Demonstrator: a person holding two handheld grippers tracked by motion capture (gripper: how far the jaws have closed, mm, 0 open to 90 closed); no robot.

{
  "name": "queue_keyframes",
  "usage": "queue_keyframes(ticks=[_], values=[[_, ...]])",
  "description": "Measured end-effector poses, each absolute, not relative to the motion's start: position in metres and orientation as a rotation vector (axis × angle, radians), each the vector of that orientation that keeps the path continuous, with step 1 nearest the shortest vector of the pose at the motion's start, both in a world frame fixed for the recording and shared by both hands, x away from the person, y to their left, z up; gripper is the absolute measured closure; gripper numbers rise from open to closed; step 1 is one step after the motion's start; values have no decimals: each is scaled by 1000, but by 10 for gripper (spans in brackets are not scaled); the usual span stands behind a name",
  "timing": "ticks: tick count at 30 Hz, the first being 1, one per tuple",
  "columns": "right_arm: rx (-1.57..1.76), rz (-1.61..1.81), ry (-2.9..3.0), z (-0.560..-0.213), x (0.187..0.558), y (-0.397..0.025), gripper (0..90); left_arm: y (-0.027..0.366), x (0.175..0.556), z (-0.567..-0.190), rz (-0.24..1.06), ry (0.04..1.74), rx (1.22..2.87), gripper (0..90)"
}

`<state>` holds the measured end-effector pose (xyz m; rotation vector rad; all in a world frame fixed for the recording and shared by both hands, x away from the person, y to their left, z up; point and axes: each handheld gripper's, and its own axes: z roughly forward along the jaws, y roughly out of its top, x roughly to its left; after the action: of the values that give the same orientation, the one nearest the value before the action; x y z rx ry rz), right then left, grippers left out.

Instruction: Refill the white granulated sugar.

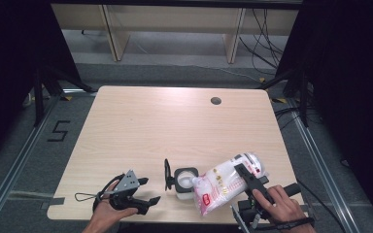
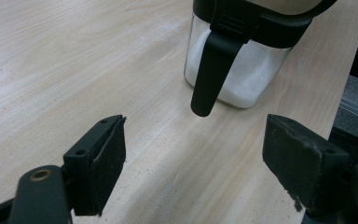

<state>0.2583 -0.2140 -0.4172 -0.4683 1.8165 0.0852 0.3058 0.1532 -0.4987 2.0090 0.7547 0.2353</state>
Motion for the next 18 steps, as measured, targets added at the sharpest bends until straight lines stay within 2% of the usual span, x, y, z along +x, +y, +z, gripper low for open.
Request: queue_keyframes(ticks=[18], values=[[-436, 80, 1832, -418, 256, -214, 508, 153, 306, -498, 234, 758, 2009, 210]])
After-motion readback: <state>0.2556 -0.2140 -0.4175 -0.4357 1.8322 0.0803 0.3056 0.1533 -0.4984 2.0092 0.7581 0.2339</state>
